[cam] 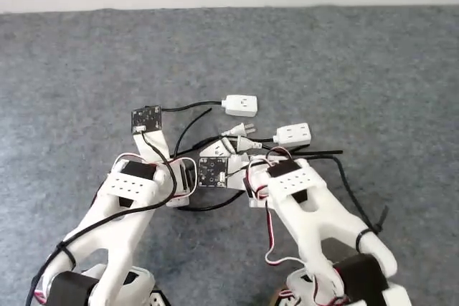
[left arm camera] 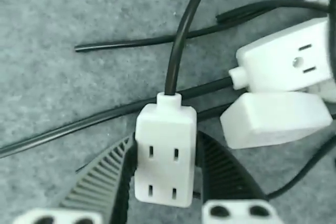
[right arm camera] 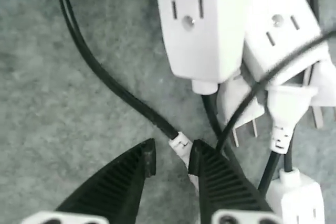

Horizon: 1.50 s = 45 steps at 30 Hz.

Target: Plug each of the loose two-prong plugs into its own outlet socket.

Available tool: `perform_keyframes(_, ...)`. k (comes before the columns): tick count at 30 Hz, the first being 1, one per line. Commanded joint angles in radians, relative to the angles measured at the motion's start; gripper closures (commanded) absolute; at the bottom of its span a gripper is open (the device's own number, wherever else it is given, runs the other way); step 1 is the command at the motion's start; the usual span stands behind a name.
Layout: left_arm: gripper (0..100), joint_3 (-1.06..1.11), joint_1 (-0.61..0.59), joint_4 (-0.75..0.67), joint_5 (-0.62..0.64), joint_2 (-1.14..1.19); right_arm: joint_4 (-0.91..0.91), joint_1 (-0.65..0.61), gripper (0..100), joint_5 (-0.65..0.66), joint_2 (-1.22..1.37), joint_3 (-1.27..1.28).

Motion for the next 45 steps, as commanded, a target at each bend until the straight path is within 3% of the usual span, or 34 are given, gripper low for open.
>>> perform_keyframes(1, 99, -0.033, -0.003, -0.029, -0.009, -0.029, -0.016, -0.013, 86.9, 0.035, 0.01, -0.052)
perform_keyframes(14, 99, -0.035, -0.005, -0.029, -0.011, -0.029, -0.015, -0.071, 87.0, 0.12, 0.018, -0.052)
perform_keyframes(20, 99, -0.035, -0.005, -0.029, -0.117, -0.029, -0.007, -0.071, 87.0, 0.178, 0.028, -0.046)
perform_keyframes(29, 99, -0.035, -0.005, -0.029, -0.127, -0.029, -0.007, -0.044, 90.0, 0.302, 0.145, -0.126)
perform_keyframes(34, 99, -0.035, -0.005, -0.029, -0.127, -0.029, -0.007, -0.024, 99.5, 0.308, 0.208, -0.173)
perform_keyframes(42, 99, -0.036, -0.005, -0.029, -0.127, -0.029, 0.145, -0.03, 98.8, 0.302, 0.182, -0.21)
perform_keyframes(45, 99, -0.038, -0.005, -0.029, -0.127, -0.029, 0.243, -0.048, 98.8, 0.206, 0.122, -0.249)
